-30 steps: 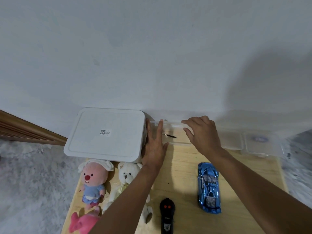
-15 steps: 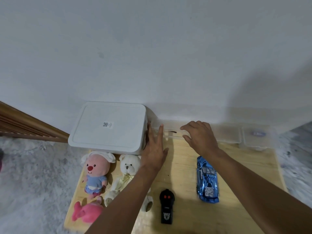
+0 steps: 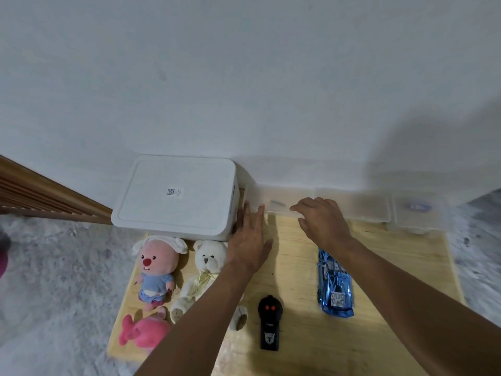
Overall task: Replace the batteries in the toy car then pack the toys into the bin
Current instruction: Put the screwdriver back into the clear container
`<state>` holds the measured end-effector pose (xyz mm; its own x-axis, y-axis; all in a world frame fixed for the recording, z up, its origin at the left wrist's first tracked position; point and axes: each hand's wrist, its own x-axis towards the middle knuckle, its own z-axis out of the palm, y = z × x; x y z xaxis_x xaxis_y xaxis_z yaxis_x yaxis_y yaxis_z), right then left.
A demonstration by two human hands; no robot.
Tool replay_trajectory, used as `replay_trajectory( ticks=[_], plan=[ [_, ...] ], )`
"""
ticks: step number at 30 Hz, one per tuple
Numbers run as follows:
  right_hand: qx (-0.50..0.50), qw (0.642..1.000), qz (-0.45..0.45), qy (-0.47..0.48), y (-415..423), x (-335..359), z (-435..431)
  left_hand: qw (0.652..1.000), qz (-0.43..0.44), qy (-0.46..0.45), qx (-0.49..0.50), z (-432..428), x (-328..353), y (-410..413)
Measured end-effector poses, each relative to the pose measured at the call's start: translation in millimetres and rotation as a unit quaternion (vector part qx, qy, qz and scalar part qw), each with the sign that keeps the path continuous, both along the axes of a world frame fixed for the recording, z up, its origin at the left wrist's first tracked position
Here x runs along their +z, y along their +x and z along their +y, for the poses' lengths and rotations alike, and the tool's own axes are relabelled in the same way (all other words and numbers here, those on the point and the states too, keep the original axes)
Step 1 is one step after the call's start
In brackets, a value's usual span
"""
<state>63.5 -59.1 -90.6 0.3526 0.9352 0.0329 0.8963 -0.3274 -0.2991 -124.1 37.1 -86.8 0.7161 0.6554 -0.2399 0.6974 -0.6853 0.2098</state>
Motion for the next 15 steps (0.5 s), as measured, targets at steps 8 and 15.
replay_trajectory(
  ticks=[8, 15],
  plan=[
    [0.011, 0.998, -0.013, -0.065, -6, 0, -1, 0.999, 0.029, -0.027, -0.002, 1, -3, 4],
    [0.004, 0.989, -0.007, -0.145, -16, 14, 0, 0.995, 0.076, -0.059, 0.015, 2, 2, 11]
  ],
)
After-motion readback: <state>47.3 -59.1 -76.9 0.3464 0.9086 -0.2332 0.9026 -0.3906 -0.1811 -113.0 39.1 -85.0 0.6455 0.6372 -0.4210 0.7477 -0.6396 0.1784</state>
